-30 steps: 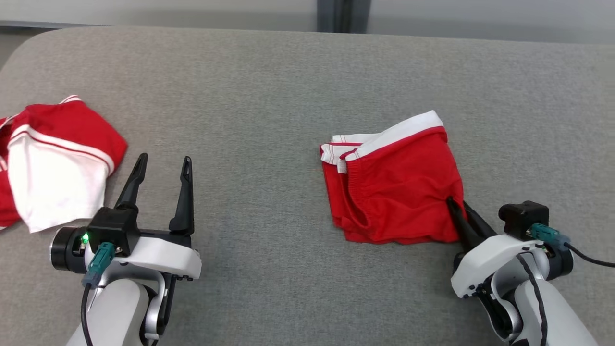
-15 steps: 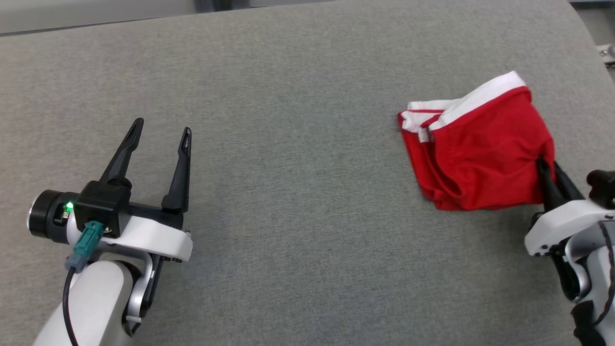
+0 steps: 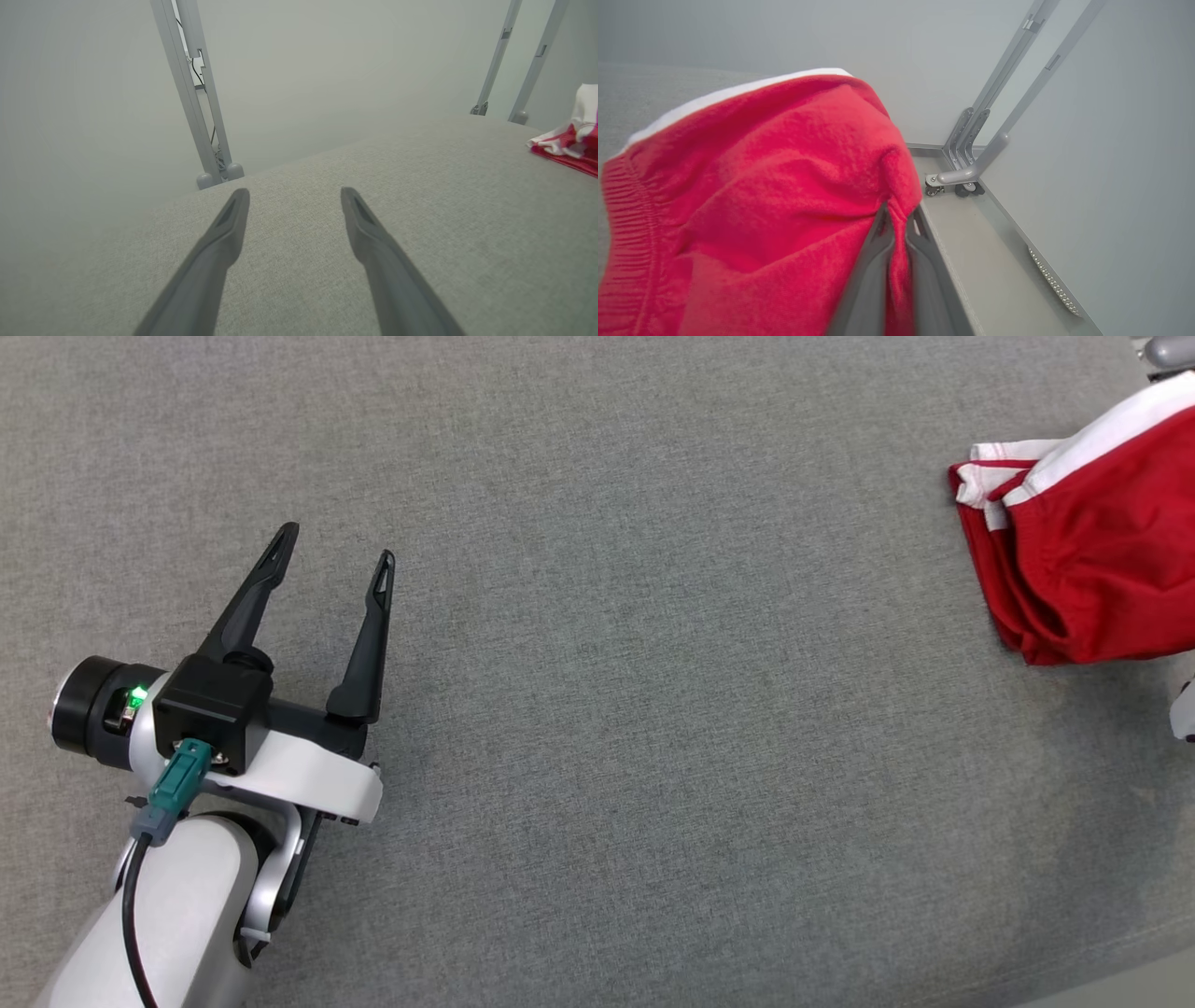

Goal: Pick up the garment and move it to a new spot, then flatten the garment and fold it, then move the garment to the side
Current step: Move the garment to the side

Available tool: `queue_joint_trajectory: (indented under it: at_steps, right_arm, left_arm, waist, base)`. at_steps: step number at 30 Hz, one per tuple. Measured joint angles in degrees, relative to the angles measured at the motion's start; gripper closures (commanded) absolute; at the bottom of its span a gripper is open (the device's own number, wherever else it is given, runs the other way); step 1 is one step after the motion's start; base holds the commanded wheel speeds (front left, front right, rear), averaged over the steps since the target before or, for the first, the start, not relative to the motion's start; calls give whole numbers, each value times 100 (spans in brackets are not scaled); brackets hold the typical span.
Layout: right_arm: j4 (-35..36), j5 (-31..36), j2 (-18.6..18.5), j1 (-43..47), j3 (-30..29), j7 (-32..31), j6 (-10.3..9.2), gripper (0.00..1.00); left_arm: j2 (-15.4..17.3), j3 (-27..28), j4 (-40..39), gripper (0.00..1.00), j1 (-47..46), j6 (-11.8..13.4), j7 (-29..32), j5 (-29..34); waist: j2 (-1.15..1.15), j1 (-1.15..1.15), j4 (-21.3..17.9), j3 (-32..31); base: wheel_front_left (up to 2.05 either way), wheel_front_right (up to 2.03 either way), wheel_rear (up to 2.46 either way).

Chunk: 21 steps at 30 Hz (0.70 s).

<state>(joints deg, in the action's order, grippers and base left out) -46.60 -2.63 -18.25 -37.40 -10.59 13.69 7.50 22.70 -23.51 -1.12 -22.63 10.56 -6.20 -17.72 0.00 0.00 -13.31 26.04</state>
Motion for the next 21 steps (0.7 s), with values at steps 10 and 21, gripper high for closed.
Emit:
queue_joint_trajectory:
  at_steps: [10, 21]
  right_arm:
    - [-363, 506, 229, -240, -648, 124, 0, 0]
    - [1650, 93, 936, 339, -361, 145, 0, 0]
  left_arm:
    - [16, -19, -18, 0, -1, 11, 12, -5]
    - [-40, 130, 118, 0, 124, 215, -202, -153]
  waist:
    - [0, 0, 56, 58]
    - [0, 0, 199, -311]
  base:
    - [0, 0, 0]
    - [0, 0, 0]
